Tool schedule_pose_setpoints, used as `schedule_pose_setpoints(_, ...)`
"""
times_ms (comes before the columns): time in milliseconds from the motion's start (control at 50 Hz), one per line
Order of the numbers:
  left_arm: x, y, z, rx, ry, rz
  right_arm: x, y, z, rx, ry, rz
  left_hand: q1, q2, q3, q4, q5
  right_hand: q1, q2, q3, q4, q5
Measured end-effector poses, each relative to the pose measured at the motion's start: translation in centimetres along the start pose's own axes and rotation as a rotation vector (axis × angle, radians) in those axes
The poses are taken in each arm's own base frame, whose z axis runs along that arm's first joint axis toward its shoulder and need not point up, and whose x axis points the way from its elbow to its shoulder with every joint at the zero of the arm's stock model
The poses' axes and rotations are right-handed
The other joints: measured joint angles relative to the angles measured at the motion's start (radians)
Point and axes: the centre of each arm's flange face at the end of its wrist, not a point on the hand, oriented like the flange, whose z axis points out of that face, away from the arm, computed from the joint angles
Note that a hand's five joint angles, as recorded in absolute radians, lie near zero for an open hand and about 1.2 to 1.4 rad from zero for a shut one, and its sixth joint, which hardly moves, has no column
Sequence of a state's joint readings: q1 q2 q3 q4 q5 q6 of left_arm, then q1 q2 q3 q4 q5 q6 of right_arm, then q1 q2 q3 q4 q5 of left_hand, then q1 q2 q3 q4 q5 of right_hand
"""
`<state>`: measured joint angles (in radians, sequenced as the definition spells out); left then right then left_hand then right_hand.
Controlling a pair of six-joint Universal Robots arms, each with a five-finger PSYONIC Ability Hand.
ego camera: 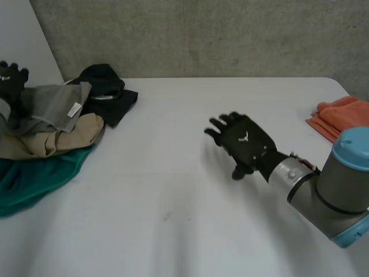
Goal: Fold the laundry.
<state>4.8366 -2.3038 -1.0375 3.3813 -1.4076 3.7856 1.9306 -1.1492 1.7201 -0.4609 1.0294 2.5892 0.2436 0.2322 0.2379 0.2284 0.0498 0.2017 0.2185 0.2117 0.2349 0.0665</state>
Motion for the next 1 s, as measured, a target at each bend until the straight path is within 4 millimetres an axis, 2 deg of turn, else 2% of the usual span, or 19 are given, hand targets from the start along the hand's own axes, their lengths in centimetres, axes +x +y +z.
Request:
schedule_pose_setpoints(20,-0.1,2.1,1.0,-0.017,0.01,0.015,-0.1,0.6,-0.2,-0.053,-0.01,-0.01,0.008,0.01,0.008,0.011,0.015,0.0,0.0,0.0,0.0,0.0)
schedule_pose_setpoints(60,-0.1,2.1,1.0,-0.017,0.01,0.015,-0.1,0.6,-0.2,-0.053,-0.01,-0.01,0.008,0.01,0.008,0.011,0.015,0.0,0.0,0.0,0.0,0.0)
schedule_pose_setpoints(80,0.0,3.4,1.7,-0.024,0.019,0.018,0.0,0.9,-0.2,-0.073,-0.006,-0.022,0.174,0.161,0.154,0.165,0.171,0.0,0.0,0.0,0.0,0.0)
schedule_pose_setpoints(140,0.4,3.9,2.3,-0.015,0.028,0.015,0.9,1.1,0.0,-0.115,0.041,-0.07,0.814,0.778,0.763,0.762,0.737,0.0,0.0,0.0,0.0,0.0)
schedule_pose_setpoints(180,0.4,3.9,2.3,-0.015,0.028,0.015,0.9,1.1,0.0,-0.115,0.041,-0.07,0.814,0.778,0.763,0.762,0.737,0.0,0.0,0.0,0.0,0.0)
schedule_pose_setpoints(220,1.5,1.9,2.2,0.032,0.046,0.0,1.7,1.1,0.2,-0.132,0.087,-0.09,0.863,0.957,0.945,0.961,0.88,0.0,0.0,0.0,0.0,0.0)
schedule_pose_setpoints(300,3.2,-2.1,0.9,0.097,0.087,-0.048,2.2,1.1,0.2,-0.146,0.122,-0.095,0.863,0.96,0.948,0.965,0.88,0.0,0.0,0.0,0.0,0.0)
schedule_pose_setpoints(320,3.2,-2.1,0.9,0.097,0.087,-0.048,2.2,1.1,0.2,-0.146,0.122,-0.095,0.863,0.96,0.948,0.965,0.88,0.0,0.0,0.0,0.0,0.0)
schedule_pose_setpoints(360,4.8,-6.4,-1.4,0.161,0.143,-0.128,2.5,1.1,0.1,-0.151,0.14,-0.095,0.863,0.961,0.948,0.965,0.88,0.0,0.0,0.0,0.0,0.0)
schedule_pose_setpoints(380,5.2,-7.3,-2.0,0.175,0.156,-0.147,2.6,1.0,0.1,-0.152,0.143,-0.095,0.863,0.961,0.948,0.965,0.88,0.0,0.0,0.0,0.0,0.0)
schedule_pose_setpoints(440,8.0,-12.6,-6.5,0.252,0.273,-0.289,3.4,1.0,-0.1,-0.161,0.178,-0.096,0.863,0.961,0.949,0.965,0.895,0.0,0.0,0.0,0.0,0.0)
schedule_pose_setpoints(500,10.5,-15.3,-9.9,0.285,0.38,-0.384,4.2,1.1,-0.3,-0.173,0.213,-0.097,0.863,0.961,0.95,0.965,0.897,0.0,0.0,0.0,0.0,0.0)
schedule_pose_setpoints(520,12.3,-16.7,-12.1,0.296,0.46,-0.444,4.9,1.2,-0.4,-0.183,0.24,-0.098,0.869,0.962,0.953,0.969,0.906,0.0,0.0,0.0,0.0,0.0)
schedule_pose_setpoints(660,20.4,-19.1,-20.1,0.261,0.784,-0.607,7.2,1.6,-0.7,-0.222,0.343,-0.094,0.846,0.93,0.921,0.936,0.891,0.0,0.0,0.0,0.0,0.0)
schedule_pose_setpoints(740,24.7,-19.5,-23.7,0.235,0.919,-0.627,8.1,1.9,-0.9,-0.239,0.388,-0.079,0.154,0.262,0.286,0.287,0.275,0.0,0.0,0.0,0.0,0.0)
schedule_pose_setpoints(800,25.5,-19.8,-24.3,0.241,0.934,-0.62,8.3,2.0,-0.9,-0.242,0.401,-0.069,-0.052,0.008,0.014,0.014,0.023,0.0,0.0,0.0,0.0,0.0)
schedule_pose_setpoints(860,24.9,-20.4,-24.2,0.26,0.911,-0.616,8.5,2.0,-1.0,-0.243,0.407,-0.061,-0.054,-0.026,-0.026,-0.026,-0.003,0.0,0.0,0.0,0.0,0.0)
schedule_pose_setpoints(940,22.3,-21.2,-22.9,0.288,0.835,-0.619,8.5,2.0,-1.0,-0.247,0.403,-0.05,-0.054,-0.026,-0.026,-0.026,-0.003,0.0,0.0,0.0,0.0,0.0)
schedule_pose_setpoints(1000,18.8,-21.4,-21.2,0.302,0.742,-0.624,8.4,1.8,-1.2,-0.261,0.386,-0.037,-0.054,-0.026,-0.026,-0.026,-0.003,0.0,0.0,0.0,0.0,0.0)
